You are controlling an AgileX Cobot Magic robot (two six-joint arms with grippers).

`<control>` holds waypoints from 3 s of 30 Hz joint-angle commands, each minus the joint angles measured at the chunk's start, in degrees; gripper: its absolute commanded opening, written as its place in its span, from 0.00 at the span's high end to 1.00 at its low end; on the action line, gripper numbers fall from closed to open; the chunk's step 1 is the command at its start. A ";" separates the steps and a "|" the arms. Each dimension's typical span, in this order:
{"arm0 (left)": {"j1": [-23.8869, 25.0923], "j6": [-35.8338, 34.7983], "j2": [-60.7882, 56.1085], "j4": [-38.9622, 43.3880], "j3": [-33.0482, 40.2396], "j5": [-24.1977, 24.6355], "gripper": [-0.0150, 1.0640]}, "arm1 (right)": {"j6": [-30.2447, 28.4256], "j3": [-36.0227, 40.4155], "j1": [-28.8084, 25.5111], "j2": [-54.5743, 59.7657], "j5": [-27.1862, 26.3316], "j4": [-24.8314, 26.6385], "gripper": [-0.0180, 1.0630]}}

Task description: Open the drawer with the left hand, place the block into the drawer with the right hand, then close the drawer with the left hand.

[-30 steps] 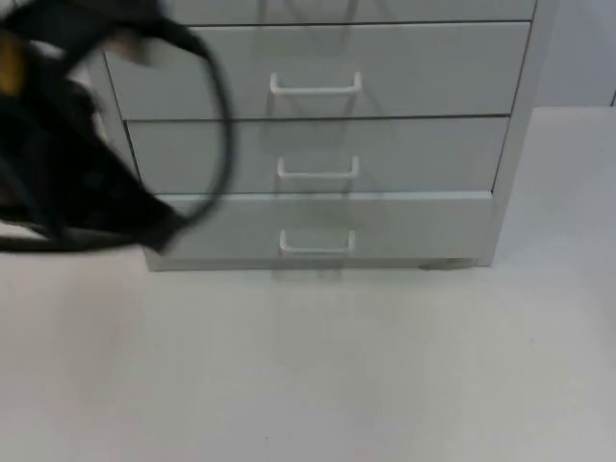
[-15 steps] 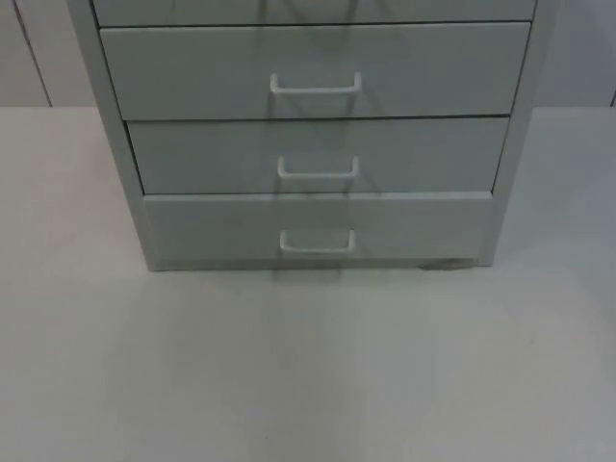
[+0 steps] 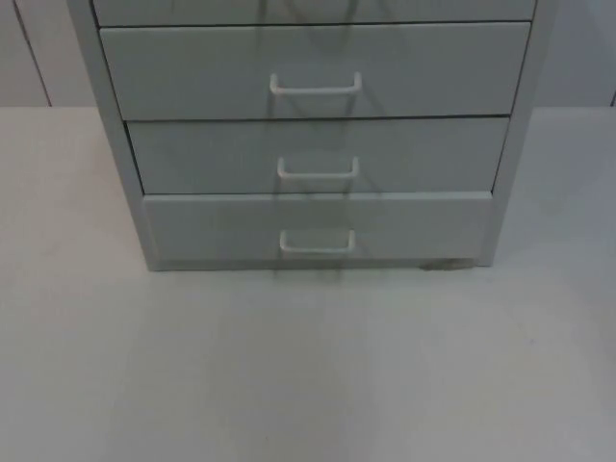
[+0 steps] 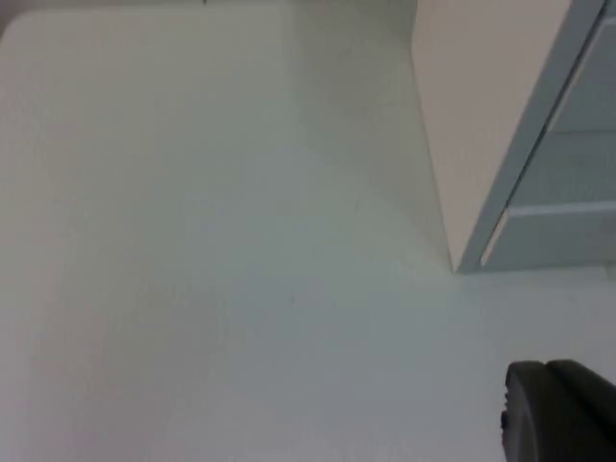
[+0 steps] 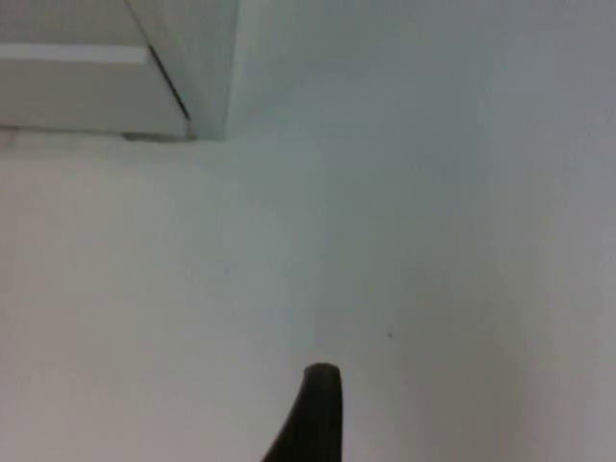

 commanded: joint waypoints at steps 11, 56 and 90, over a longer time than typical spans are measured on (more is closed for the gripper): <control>0.22 0.35 -21.21 0.88 0.20 4.01 0.99 | -9.73 -0.85 -0.35 -24.22 2.49 9.00 0.28; 0.22 3.56 -36.18 -3.42 13.95 14.17 0.99 | -0.70 4.70 -0.35 -43.08 21.25 -1.32 0.28; 0.22 1.39 -36.18 -0.11 14.51 14.60 0.01 | -0.81 4.70 -0.35 -43.08 21.25 -1.32 0.01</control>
